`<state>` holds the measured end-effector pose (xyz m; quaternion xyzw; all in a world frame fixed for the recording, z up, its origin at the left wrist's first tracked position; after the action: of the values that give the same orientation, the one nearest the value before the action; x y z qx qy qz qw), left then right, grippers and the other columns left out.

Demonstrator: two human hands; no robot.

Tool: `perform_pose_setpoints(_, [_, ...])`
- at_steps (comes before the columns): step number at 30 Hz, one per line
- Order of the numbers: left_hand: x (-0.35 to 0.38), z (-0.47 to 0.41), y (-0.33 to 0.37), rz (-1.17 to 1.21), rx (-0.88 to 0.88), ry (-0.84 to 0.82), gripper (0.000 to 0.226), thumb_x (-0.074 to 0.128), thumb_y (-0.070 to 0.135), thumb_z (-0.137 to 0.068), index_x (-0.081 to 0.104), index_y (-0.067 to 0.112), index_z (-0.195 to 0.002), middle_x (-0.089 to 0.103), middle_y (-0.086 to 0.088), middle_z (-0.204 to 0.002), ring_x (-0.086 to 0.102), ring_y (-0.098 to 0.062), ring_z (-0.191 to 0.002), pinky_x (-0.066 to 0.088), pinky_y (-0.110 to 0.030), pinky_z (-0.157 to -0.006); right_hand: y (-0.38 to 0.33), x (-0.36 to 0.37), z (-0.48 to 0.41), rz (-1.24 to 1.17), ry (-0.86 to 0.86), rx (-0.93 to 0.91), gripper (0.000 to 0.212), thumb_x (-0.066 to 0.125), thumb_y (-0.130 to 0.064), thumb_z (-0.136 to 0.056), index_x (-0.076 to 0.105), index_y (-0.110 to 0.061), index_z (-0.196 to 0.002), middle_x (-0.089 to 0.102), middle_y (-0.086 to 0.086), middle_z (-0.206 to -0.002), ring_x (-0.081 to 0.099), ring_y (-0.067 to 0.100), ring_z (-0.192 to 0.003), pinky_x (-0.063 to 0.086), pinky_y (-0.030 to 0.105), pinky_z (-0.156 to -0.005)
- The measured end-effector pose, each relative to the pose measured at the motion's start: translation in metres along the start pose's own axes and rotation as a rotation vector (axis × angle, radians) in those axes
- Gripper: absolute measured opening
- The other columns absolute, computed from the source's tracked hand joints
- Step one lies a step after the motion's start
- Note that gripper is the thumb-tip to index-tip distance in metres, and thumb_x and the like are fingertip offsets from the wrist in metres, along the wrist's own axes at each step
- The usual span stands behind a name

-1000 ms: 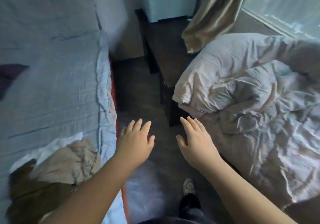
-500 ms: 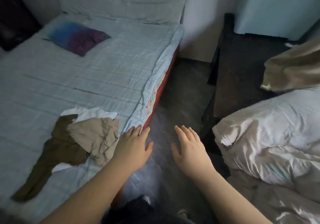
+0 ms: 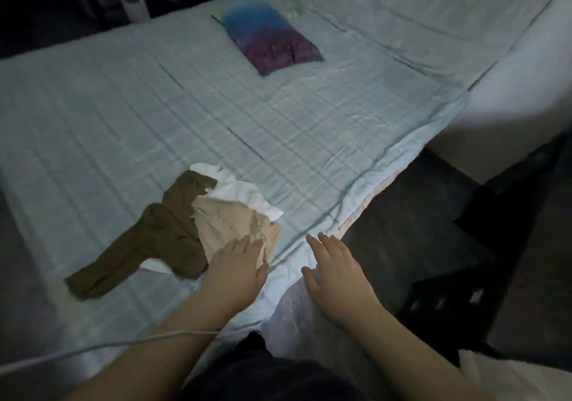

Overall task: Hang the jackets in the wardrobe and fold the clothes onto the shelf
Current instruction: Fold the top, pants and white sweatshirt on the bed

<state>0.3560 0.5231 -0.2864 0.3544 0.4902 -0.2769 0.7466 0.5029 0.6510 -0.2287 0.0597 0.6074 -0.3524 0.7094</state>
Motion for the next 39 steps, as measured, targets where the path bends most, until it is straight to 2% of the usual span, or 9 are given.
perform_pose_setpoints(9, [0.030, -0.065, -0.104, 0.135, -0.117, -0.112, 0.068, 0.013, 0.049, -0.096, 0.063, 0.010, -0.121, 0.063, -0.017, -0.119, 0.061, -0.036, -0.098, 0.051, -0.043, -0.078, -0.051, 0.017, -0.135, 0.040, -0.112, -0.169, 0.060, 0.046, -0.037, -0.099, 0.028, -0.020, -0.154, 0.028, 0.004, -0.159, 0.020, 0.021, -0.148, 0.022, 0.036, -0.121])
perform_pose_setpoints(12, [0.030, -0.069, -0.130, 0.250, -0.221, -0.051, 0.047, 0.038, 0.040, -0.085, 0.068, 0.007, -0.100, 0.066, -0.015, -0.090, 0.064, -0.034, -0.075, 0.056, -0.041, -0.062, -0.052, 0.039, -0.169, 0.032, -0.196, -0.207, 0.057, 0.050, -0.032, -0.097, 0.034, -0.018, -0.150, 0.039, 0.003, -0.152, 0.030, 0.021, -0.141, 0.030, 0.034, -0.115])
perform_pose_setpoints(16, [0.035, -0.075, -0.157, 0.253, -0.273, 0.124, 0.028, 0.038, 0.035, -0.089, 0.057, 0.014, -0.089, 0.057, -0.007, -0.086, 0.055, -0.026, -0.075, 0.050, -0.037, -0.062, -0.043, 0.072, -0.222, 0.063, -0.350, -0.236, 0.055, 0.049, -0.033, -0.096, 0.039, -0.015, -0.147, 0.046, 0.004, -0.144, 0.037, 0.023, -0.135, 0.035, 0.035, -0.109])
perform_pose_setpoints(20, [0.066, -0.091, -0.179, 0.289, -0.394, 0.140, 0.022, 0.045, 0.028, -0.090, 0.058, 0.010, -0.094, 0.058, -0.011, -0.085, 0.054, -0.028, -0.071, 0.047, -0.035, -0.057, -0.025, 0.113, -0.284, 0.128, -0.431, -0.319, 0.058, 0.046, -0.036, -0.089, 0.044, -0.012, -0.142, 0.052, 0.009, -0.137, 0.047, 0.030, -0.125, 0.043, 0.043, -0.102])
perform_pose_setpoints(24, [0.125, -0.108, -0.173, 0.332, -0.491, -0.018, 0.038, 0.047, 0.031, -0.088, 0.061, 0.008, -0.114, 0.063, -0.015, -0.103, 0.061, -0.035, -0.084, 0.053, -0.043, -0.066, -0.013, 0.165, -0.335, 0.212, -0.584, -0.362, 0.046, 0.050, -0.032, -0.091, 0.046, -0.017, -0.134, 0.055, 0.008, -0.126, 0.052, 0.031, -0.113, 0.047, 0.044, -0.091])
perform_pose_setpoints(29, [0.181, -0.117, -0.162, 0.577, -0.766, -0.009, 0.051, 0.057, 0.020, -0.089, 0.051, 0.000, -0.136, 0.062, -0.024, -0.120, 0.064, -0.042, -0.099, 0.057, -0.048, -0.081, 0.005, 0.231, -0.366, 0.220, -0.715, -0.345, 0.072, 0.051, -0.043, -0.082, 0.030, -0.016, -0.146, 0.053, 0.012, -0.120, 0.056, 0.037, -0.106, 0.048, 0.049, -0.089])
perform_pose_setpoints(32, [0.203, -0.109, -0.156, 0.685, -0.976, -0.039, 0.070, 0.065, 0.019, -0.091, 0.031, 0.009, -0.152, 0.042, -0.020, -0.142, 0.055, -0.038, -0.119, 0.049, -0.046, -0.095, 0.005, 0.244, -0.365, 0.208, -0.658, -0.342, 0.083, 0.055, -0.029, -0.089, 0.010, -0.012, -0.156, 0.047, 0.014, -0.118, 0.051, 0.036, -0.103, 0.047, 0.048, -0.086])
perform_pose_setpoints(36, [0.234, -0.092, -0.143, 0.820, -1.170, -0.051, 0.088, 0.078, 0.023, -0.078, 0.027, 0.008, -0.149, 0.040, -0.018, -0.135, 0.053, -0.035, -0.117, 0.049, -0.050, -0.093, 0.018, 0.246, -0.354, 0.001, -0.703, -0.239, 0.037, 0.056, -0.020, -0.094, 0.043, -0.007, -0.126, 0.051, 0.010, -0.110, 0.052, 0.027, -0.099, 0.042, 0.037, -0.084])
perform_pose_setpoints(39, [0.242, -0.085, -0.131, 1.030, -1.396, 0.024, 0.062, 0.070, 0.035, -0.085, 0.034, 0.015, -0.132, 0.062, -0.012, -0.105, 0.064, -0.031, -0.092, 0.052, -0.044, -0.080, 0.033, 0.243, -0.347, -0.160, -0.781, -0.082, 0.021, 0.063, -0.023, -0.088, 0.053, -0.006, -0.097, 0.059, 0.001, -0.087, 0.054, 0.013, -0.079, 0.044, 0.034, -0.078])
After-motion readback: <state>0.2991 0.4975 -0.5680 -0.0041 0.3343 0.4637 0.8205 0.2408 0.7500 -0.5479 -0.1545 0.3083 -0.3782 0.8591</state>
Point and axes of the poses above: each hand's wrist, its own z-axis away from the middle knuckle, its own x-axis out of the palm, y = z × x, the point moved 5 cm from there along -z, towards the middle knuckle
